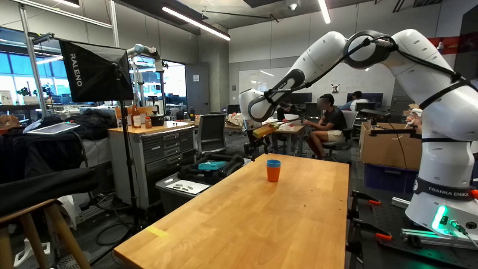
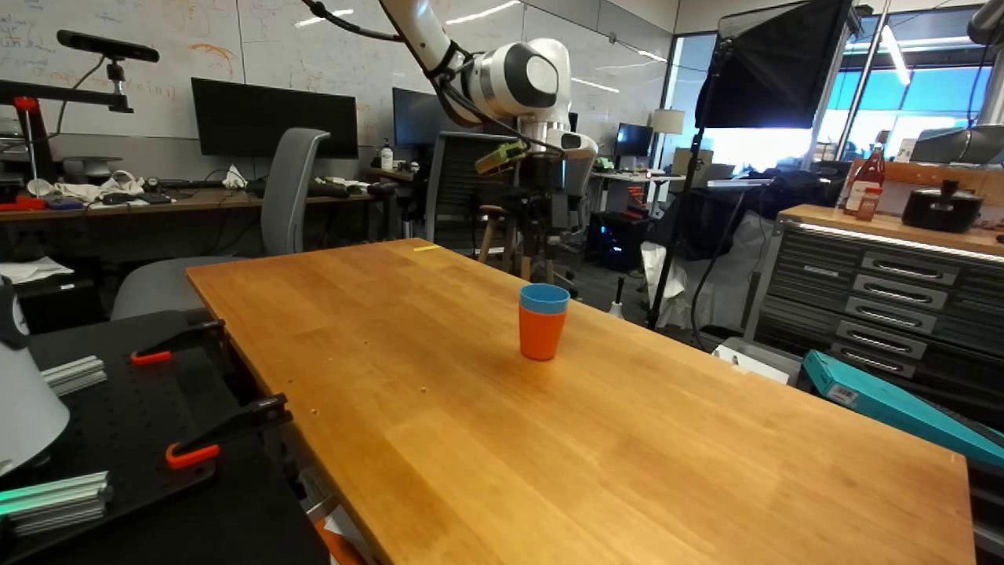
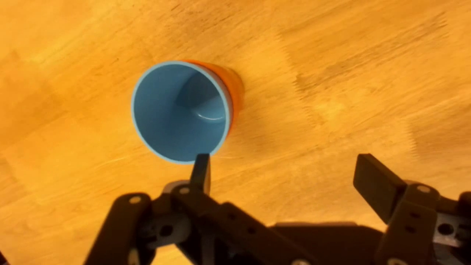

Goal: Put the blue cup in the orange cup

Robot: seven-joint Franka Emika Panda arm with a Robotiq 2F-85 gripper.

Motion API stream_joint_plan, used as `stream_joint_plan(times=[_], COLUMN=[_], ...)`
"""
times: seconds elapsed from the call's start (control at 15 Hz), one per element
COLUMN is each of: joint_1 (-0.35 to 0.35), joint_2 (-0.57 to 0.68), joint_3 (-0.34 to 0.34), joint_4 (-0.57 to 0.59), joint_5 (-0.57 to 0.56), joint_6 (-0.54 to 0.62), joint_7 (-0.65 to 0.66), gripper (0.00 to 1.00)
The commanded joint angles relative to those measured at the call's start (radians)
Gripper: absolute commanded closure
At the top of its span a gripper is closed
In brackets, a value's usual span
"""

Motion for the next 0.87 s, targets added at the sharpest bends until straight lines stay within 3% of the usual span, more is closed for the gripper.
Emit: stream_joint_plan(times=[0.0,0.47,0.8], joint_1=[0.001,0.008,0.022], joint_2=[-0.06,-0.139,-0.125], joint_3=[0.054,0.143,0.13], joint_4=[0.029,0.057,0.043], joint_5=[0.071,0.15,0.13], joint_6=[-0.093,-0.186,-0.155], joint_7=[-0.123,-0.298,-0.264], gripper=[0.0,0.0,0.0])
